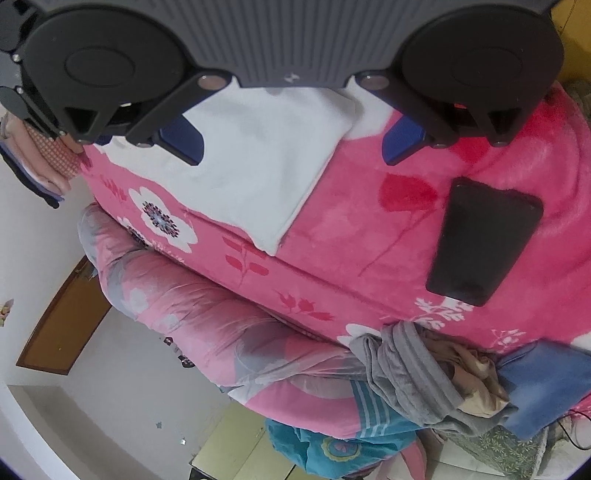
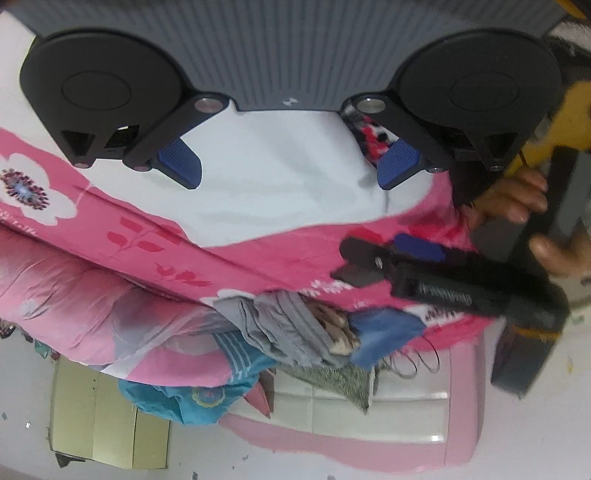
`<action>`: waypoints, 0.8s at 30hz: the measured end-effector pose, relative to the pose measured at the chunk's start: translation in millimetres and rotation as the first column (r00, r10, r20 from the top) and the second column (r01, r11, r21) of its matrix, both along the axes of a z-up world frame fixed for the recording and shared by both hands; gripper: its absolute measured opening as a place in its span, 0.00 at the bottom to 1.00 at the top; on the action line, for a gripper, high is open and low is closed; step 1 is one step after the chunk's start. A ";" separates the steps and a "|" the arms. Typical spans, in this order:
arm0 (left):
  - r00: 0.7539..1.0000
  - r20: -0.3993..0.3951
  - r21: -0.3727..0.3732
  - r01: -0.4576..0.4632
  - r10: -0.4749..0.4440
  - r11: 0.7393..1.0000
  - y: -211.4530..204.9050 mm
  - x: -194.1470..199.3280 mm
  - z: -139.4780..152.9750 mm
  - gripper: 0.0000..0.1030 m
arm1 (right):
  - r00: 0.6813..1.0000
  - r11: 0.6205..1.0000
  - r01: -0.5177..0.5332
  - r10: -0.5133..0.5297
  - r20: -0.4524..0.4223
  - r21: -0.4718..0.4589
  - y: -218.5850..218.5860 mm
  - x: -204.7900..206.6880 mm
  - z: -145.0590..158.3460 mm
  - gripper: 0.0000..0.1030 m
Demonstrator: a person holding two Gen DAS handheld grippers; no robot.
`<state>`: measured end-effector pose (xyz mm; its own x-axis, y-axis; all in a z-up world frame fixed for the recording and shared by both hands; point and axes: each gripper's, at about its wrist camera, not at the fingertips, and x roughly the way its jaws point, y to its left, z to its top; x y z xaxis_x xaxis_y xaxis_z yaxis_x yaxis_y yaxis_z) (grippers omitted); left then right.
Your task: Fold clothes
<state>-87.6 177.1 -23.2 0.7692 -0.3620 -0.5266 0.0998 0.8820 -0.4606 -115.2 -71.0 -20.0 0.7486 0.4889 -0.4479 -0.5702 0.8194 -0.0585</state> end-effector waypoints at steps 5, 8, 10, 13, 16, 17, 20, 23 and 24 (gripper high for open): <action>1.000 -0.009 -0.002 -0.008 0.008 1.000 1.0 1.9 -3.3 1.00 | 0.999 0.999 -0.035 0.034 0.041 0.018 2.0 -1.2 0.1 0.99; 1.000 -0.006 0.000 0.001 -0.001 1.000 -1.6 2.5 -3.6 1.00 | 0.997 0.999 -0.034 0.033 0.067 0.003 5.3 -2.9 -1.7 0.99; 1.000 -0.007 0.002 0.004 -0.004 1.000 -3.7 3.6 -4.0 1.00 | 0.996 1.000 -0.030 0.031 0.079 -0.005 7.0 -4.0 -2.1 0.99; 1.000 -0.006 0.010 0.006 -0.006 1.000 -6.7 4.1 -2.8 1.00 | 0.996 1.000 -0.022 0.023 0.090 -0.018 8.3 -4.1 -3.6 0.99; 1.000 0.003 0.008 0.003 -0.003 1.000 -7.7 2.8 -1.6 1.00 | 0.997 0.999 -0.015 0.018 0.079 -0.031 9.6 -4.1 -5.7 0.99; 1.000 0.003 0.008 0.001 -0.001 1.000 -7.8 2.6 -1.8 1.00 | 0.997 0.999 -0.015 0.018 0.076 -0.035 10.0 -4.3 -6.4 0.99; 1.000 -0.003 0.017 0.001 -0.001 1.000 -9.2 2.2 -2.7 1.00 | 0.997 0.999 -0.011 0.014 0.071 -0.043 10.3 -4.7 -8.9 0.99; 1.000 -0.003 0.022 0.002 -0.002 1.000 -10.7 1.4 -2.2 1.00 | 0.997 0.998 -0.001 0.006 0.072 -0.065 12.0 -5.0 -12.0 0.99; 1.000 -0.001 0.023 0.005 -0.005 1.000 -11.3 1.0 -2.0 1.00 | 0.997 0.997 0.000 0.006 0.073 -0.078 13.1 -5.0 -12.9 0.99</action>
<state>-86.6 165.8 -25.1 0.7670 -0.3538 -0.5353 0.1038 0.8917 -0.4406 -120.2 -57.9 -32.9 0.7791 0.4571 -0.4290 -0.5646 0.8090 -0.1634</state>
